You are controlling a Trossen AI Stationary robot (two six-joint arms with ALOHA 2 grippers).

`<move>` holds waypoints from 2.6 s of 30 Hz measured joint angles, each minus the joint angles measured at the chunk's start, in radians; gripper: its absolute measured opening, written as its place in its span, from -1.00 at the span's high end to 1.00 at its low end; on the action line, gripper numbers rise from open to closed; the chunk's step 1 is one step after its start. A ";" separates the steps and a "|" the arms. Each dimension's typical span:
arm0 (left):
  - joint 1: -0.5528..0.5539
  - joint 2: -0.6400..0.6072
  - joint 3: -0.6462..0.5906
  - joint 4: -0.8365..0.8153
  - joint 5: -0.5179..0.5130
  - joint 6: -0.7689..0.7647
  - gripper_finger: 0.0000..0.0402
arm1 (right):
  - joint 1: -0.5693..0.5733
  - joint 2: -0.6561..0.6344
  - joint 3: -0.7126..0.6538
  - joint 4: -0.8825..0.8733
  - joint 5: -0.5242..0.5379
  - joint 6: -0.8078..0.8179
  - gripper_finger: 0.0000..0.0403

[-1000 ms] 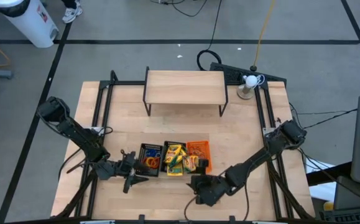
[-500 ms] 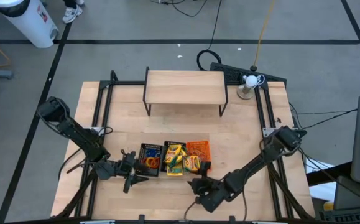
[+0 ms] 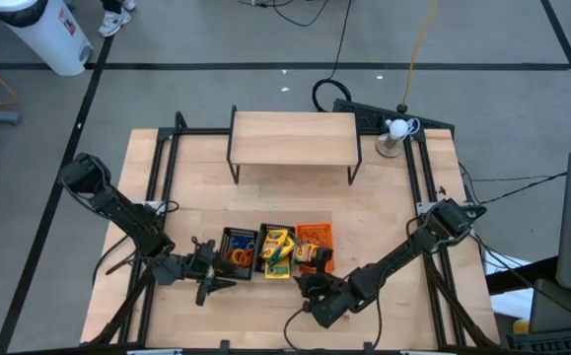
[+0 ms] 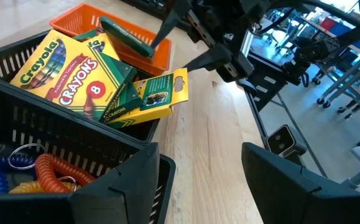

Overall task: Pick & Place Office Desk Supplies
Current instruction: Put the crayon box into the right black bin

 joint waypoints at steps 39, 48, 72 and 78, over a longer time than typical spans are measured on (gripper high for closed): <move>0.000 0.000 0.000 0.000 0.002 0.055 -0.14 | -0.140 -0.431 -0.054 -0.434 -0.248 -0.058 -0.03; 0.001 0.000 0.000 0.000 0.000 0.067 -0.14 | -0.558 -0.587 -0.289 -0.117 -0.968 -0.323 -0.03; -0.001 0.000 0.000 0.003 0.036 0.074 -0.14 | -0.717 -0.378 -0.326 0.144 -1.399 -0.411 -0.03; -0.001 0.000 0.000 0.007 0.036 0.060 -0.14 | -0.707 -0.343 -0.326 0.201 -1.450 -0.393 -0.03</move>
